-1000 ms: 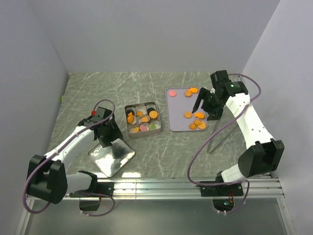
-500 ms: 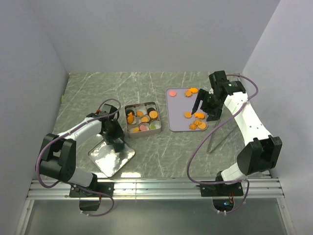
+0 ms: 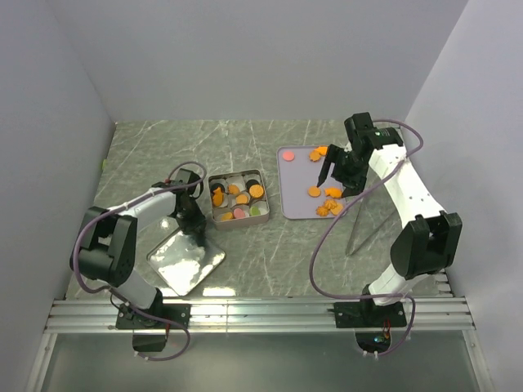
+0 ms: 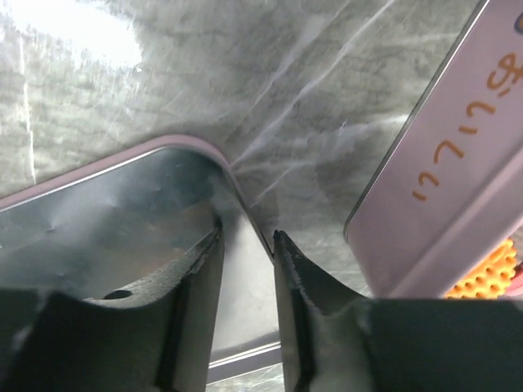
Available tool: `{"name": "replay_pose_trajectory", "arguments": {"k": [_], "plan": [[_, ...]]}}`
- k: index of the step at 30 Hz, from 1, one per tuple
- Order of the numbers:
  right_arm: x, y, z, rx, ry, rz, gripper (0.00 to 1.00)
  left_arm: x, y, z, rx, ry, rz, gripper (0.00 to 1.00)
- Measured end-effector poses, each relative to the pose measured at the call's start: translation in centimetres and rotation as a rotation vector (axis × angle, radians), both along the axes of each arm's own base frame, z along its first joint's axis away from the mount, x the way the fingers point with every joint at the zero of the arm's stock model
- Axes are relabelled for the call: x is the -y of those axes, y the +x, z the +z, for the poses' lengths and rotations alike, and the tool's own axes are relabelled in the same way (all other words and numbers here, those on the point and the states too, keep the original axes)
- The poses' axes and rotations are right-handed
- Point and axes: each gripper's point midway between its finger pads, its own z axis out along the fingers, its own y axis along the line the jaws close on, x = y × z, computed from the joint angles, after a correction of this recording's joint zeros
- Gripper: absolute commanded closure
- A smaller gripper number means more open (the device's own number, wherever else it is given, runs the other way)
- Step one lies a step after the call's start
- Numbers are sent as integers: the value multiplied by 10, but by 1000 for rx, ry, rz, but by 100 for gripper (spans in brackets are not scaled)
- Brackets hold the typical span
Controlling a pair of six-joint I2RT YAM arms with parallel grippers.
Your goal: Pack the cookies
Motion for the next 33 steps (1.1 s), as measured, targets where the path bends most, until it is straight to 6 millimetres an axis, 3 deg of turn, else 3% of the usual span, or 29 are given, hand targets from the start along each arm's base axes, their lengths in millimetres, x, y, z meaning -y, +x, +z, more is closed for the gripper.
{"name": "replay_pose_trajectory", "arguments": {"k": [4,8,11,15,17,20,26,29,33], "plan": [[-1,4,-3,-8,2,5,16,1,4,-1,-4,3,-4,71],[-2,4,-3,-11,4,8,16,3,9,-2,0,0,-15,92],[-3,4,-3,-11,7,10,16,3,10,0,-6,1,-23,100],[-4,6,3,0,17,13,16,-3,8,5,-14,39,-24,100],[-7,10,9,17,28,15,16,-8,8,18,-1,53,-18,100],[-13,19,25,58,62,23,16,-12,17,55,87,41,-9,100],[-43,33,68,154,240,68,15,-18,48,184,469,-97,39,100],[-71,37,88,177,415,109,14,-16,47,249,654,-207,26,100],[-113,45,117,191,680,173,12,1,38,314,810,-338,-54,100]]}}
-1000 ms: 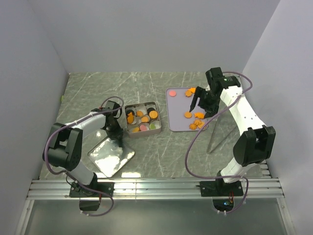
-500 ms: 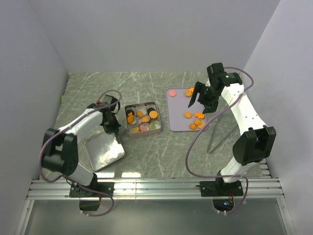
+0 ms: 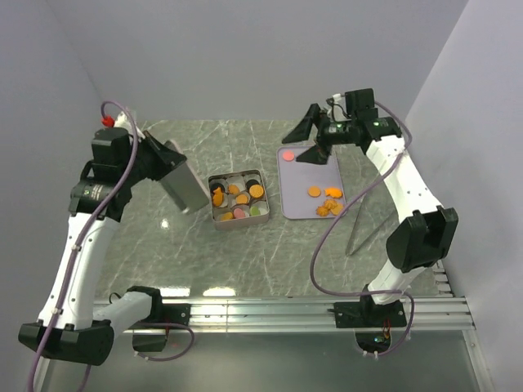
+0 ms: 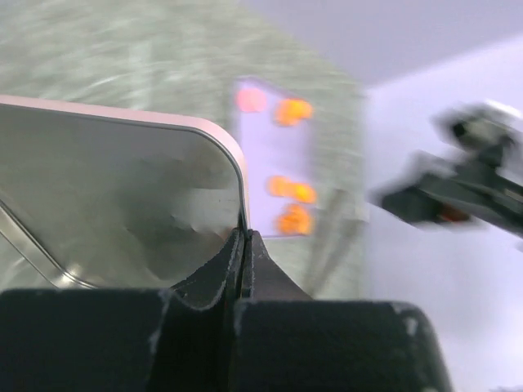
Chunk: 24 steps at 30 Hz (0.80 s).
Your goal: Pack the cookies
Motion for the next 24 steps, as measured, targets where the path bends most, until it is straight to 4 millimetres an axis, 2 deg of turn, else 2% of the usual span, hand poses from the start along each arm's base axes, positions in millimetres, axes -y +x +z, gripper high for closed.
{"name": "replay_pose_trajectory", "arguments": {"k": [4,6,10,14,19,24], "plan": [[-45,2,30,7,254,114,11,23,-10,64,149,-111,-137,100],[-63,2,47,23,356,174,10,33,-19,103,242,-187,-220,100],[-87,0,85,74,533,283,7,50,-41,168,410,-327,-378,100],[-100,-6,118,114,682,367,7,64,-72,221,546,-480,-558,100],[-118,-14,133,237,804,464,7,70,-99,253,631,-615,-712,100],[-136,-28,137,283,871,525,7,70,-111,265,659,-710,-800,100]]}}
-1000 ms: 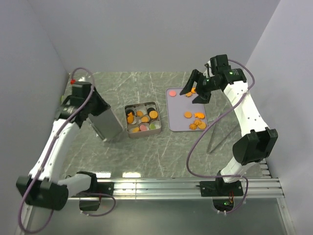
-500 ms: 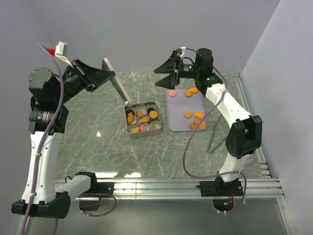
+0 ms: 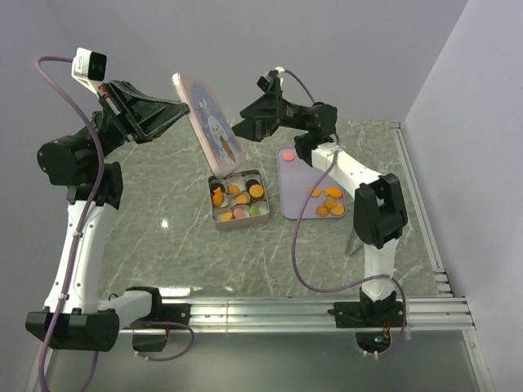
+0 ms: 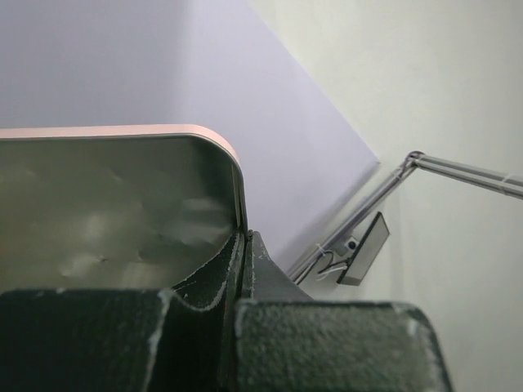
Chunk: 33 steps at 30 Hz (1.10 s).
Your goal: Pack the cookies
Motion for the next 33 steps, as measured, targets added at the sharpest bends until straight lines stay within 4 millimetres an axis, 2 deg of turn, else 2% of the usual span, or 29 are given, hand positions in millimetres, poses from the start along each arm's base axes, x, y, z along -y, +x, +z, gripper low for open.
{"name": "replay_pose_trajectory", "arguments": {"k": [6,10,13,17,21,25,30,33], "plan": [[-10,-15,15,48,85,14,11,-2,-12,1,15,-48,-70,100],[-12,-14,23,44,134,-7,20,-3,-18,3,33,-56,-83,100],[-13,-10,25,29,157,-24,33,-3,-20,4,39,-57,-86,100],[-14,-7,27,15,174,-37,38,-3,-20,4,39,-59,-84,100],[-16,-8,45,68,211,-29,37,-3,-18,1,27,-63,-81,100],[-16,-18,60,115,244,-15,37,-4,-15,-2,18,-71,-78,100],[-19,-23,57,116,234,1,30,-3,-17,3,34,-92,-84,100],[-21,-21,46,94,214,3,27,-1,-19,11,54,-103,-96,100]]}}
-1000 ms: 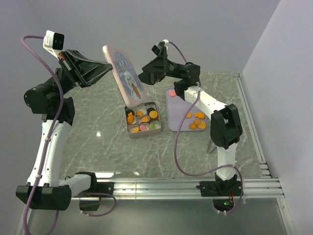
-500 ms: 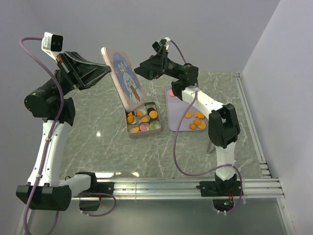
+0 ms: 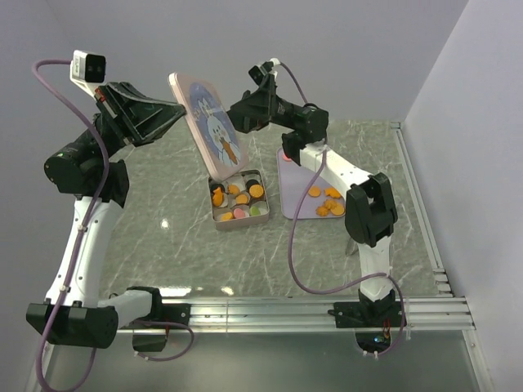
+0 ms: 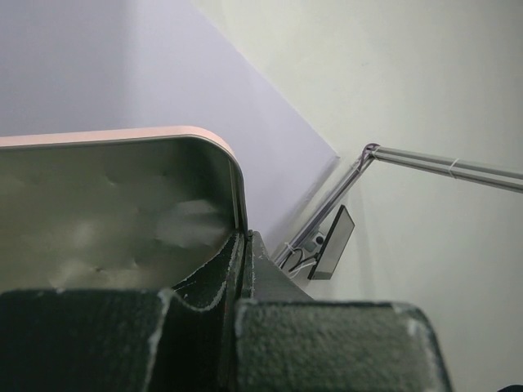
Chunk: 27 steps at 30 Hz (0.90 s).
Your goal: Pack the cookies
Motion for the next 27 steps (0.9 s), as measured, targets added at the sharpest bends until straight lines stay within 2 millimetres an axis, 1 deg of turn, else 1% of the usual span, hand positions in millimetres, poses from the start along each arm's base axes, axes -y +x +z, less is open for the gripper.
{"name": "replay_pose_trajectory", "arguments": {"k": [4,12,16,20,22,23,26,27], "plan": [[-3,4,-13,-36,-29,4,26,2,-4,8,17,-11,-8,99],[-3,2,-12,-40,-27,5,29,2,-5,11,22,-25,-6,99],[-1,-11,1,-19,-9,14,32,2,-4,11,29,-28,1,100],[0,-38,23,17,24,42,33,2,-5,12,38,-34,3,99],[3,-50,33,34,42,51,36,1,-6,14,47,-41,4,100],[4,-56,38,42,51,55,38,1,-7,14,54,-44,4,100],[8,-68,48,62,66,65,52,0,-9,16,66,-58,4,100],[9,-70,51,65,71,63,61,0,-9,16,71,-61,5,99]]}}
